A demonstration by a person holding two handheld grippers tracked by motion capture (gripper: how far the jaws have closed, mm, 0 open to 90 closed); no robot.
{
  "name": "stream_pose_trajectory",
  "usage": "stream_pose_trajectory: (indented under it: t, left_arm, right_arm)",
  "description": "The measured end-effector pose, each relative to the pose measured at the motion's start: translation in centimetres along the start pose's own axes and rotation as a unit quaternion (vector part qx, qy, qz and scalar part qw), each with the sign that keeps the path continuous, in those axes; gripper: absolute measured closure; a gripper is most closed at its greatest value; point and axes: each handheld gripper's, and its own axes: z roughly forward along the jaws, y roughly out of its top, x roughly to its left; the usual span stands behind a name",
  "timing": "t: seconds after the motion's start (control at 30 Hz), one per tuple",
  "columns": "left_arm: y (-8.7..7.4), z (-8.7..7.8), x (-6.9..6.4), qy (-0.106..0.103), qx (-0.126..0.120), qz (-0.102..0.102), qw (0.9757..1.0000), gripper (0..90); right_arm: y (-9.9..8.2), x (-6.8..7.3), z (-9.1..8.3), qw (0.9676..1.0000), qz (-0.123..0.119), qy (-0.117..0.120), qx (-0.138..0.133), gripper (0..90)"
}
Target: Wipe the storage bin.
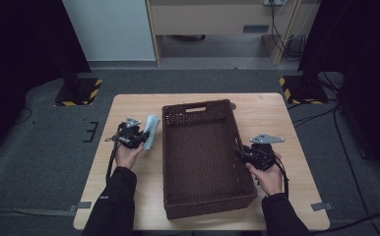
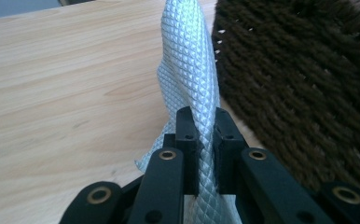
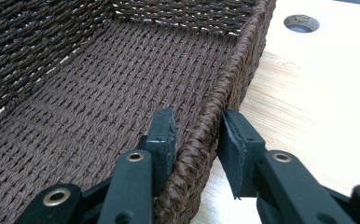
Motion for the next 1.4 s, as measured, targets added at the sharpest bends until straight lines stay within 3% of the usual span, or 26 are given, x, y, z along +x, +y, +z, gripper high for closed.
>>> stream_pose_trajectory:
  t: [0.13, 0.23, 0.27, 0.33, 0.37, 0.5, 0.6, 0.73, 0.87, 1.0, 1.03, 1.23, 1.4]
  left_arm:
    - [0.2, 2.2, -1.0, -0.001, 0.026, 0.02, 0.9994, 82.7]
    - [-0.1, 3.1, -1.2, -0.001, 0.04, 0.018, 0.9991, 82.8]
    - [-0.5, 3.9, -1.3, -0.001, 0.054, 0.02, 0.9983, 82.9]
    - [-0.7, 4.2, -1.4, -0.002, 0.058, 0.021, 0.9981, 82.9]
    - [-0.8, 4.4, -1.3, -0.011, 0.057, 0.012, 0.9983, 83.0]
    - [-0.5, 3.9, -1.1, -0.018, 0.042, 0.006, 0.9989, 83.2]
    - [0.2, 2.6, -0.9, -0.031, 0.012, 0.009, 0.9994, 83.2]
    - [1.9, 0.6, -1.2, -0.041, -0.03, 0.032, 0.9982, 83.2]
    - [2.8, -0.2, -1.4, -0.044, -0.046, 0.038, 0.9973, 83.1]
    - [2.5, 0.2, -1.3, -0.043, -0.031, 0.038, 0.9978, 83.2]
    - [1.7, 1.1, -1.3, -0.044, -0.012, 0.037, 0.9983, 83.2]
    - [-0.9, 3.6, -1.6, -0.053, 0.036, 0.034, 0.9973, 83.1]
    - [-0.6, 3.0, -1.4, -0.054, 0.026, 0.031, 0.9977, 83.2]
  right_arm:
    - [0.0, 0.0, 0.0, 1.0, 0.0, 0.002, -0.001, 66.4]
    - [0.0, 0.0, 0.0, 1.0, -0.001, 0.002, -0.001, 66.3]
    - [0.0, 0.0, 0.0, 1.0, -0.001, 0.002, -0.001, 66.3]
    - [0.0, 0.0, 0.0, 1.0, -0.001, 0.002, 0.0, 66.3]
    - [0.0, -0.1, 0.0, 1.0, -0.002, 0.002, -0.001, 66.3]
    - [0.0, -0.1, 0.0, 1.0, -0.001, 0.003, -0.003, 66.1]
    - [0.0, -0.1, 0.0, 1.0, -0.002, 0.004, -0.004, 66.0]
    - [0.0, -0.1, 0.0, 1.0, -0.003, 0.004, -0.004, 66.0]
    - [0.0, -0.1, 0.0, 1.0, -0.002, 0.004, -0.004, 66.0]
    - [-0.1, -0.1, 0.0, 1.0, -0.001, 0.004, -0.004, 66.0]
    - [-0.1, -0.1, 0.0, 1.0, -0.001, 0.004, -0.004, 66.0]
    - [0.0, -0.1, 0.0, 1.0, -0.001, 0.004, -0.003, 65.9]
    - [0.0, -0.1, 0.0, 1.0, 0.001, 0.003, -0.004, 65.9]
